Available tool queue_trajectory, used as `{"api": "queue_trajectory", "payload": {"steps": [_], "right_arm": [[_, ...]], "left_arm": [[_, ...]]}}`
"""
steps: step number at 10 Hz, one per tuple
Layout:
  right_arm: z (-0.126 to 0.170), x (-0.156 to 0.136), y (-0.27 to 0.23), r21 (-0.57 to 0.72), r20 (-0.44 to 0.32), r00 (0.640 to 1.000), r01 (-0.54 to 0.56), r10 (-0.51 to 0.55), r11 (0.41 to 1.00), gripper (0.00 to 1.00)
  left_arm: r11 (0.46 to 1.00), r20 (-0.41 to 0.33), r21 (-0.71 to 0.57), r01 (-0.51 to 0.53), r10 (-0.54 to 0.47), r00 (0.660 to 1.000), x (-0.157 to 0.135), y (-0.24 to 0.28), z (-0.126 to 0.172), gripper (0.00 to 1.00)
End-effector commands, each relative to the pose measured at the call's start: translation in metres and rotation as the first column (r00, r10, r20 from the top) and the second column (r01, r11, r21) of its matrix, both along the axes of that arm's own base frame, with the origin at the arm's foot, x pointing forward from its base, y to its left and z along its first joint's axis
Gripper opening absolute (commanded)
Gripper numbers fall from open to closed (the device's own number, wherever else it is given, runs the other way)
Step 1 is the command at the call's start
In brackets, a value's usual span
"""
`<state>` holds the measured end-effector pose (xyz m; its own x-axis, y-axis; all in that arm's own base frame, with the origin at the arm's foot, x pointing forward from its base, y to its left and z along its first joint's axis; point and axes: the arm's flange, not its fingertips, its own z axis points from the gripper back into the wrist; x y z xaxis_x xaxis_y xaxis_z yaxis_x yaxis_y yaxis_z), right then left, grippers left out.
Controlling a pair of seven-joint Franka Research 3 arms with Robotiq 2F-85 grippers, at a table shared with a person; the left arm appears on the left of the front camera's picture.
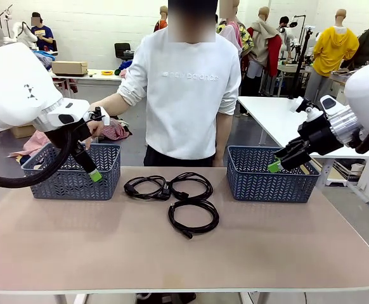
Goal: Organize the cables according to human instructions.
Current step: Pick up a bundle of cables and place it in the basket indicated by the human.
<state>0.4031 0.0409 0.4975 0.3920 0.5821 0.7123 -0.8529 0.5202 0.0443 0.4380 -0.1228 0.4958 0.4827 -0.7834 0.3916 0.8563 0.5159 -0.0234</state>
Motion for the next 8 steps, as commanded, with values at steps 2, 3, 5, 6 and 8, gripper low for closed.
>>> {"api": "queue_trajectory", "payload": {"steps": [2,3,5,6,8], "right_arm": [[-0.0002,0.0035,-0.0002,0.027,0.023,0.999,-0.023,0.023,0.999,1.00],[-0.0002,0.0035,-0.0002,0.027,0.023,0.999,-0.023,0.023,0.999,1.00],[-0.0002,0.0035,-0.0002,0.027,0.023,0.999,-0.023,0.023,0.999,1.00],[-0.0002,0.0035,-0.0002,0.027,0.023,0.999,-0.023,0.023,0.999,1.00],[-0.0002,0.0035,-0.0002,0.027,0.023,0.999,-0.023,0.023,0.999,1.00]], "left_arm": [[1.000,0.003,0.000,-0.007,0.007,1.000,0.0007,-0.0008,0.0017,1.00],[1.000,0.003,0.000,-0.007,0.007,1.000,0.0007,-0.0008,0.0017,1.00],[1.000,0.003,0.000,-0.007,0.007,1.000,0.0007,-0.0008,0.0017,1.00],[1.000,0.003,0.000,-0.007,0.007,1.000,0.0007,-0.0008,0.0017,1.00],[1.000,0.000,0.000,0.000,0.000,1.000,0.0000,0.0000,0.0000,1.00]]}}
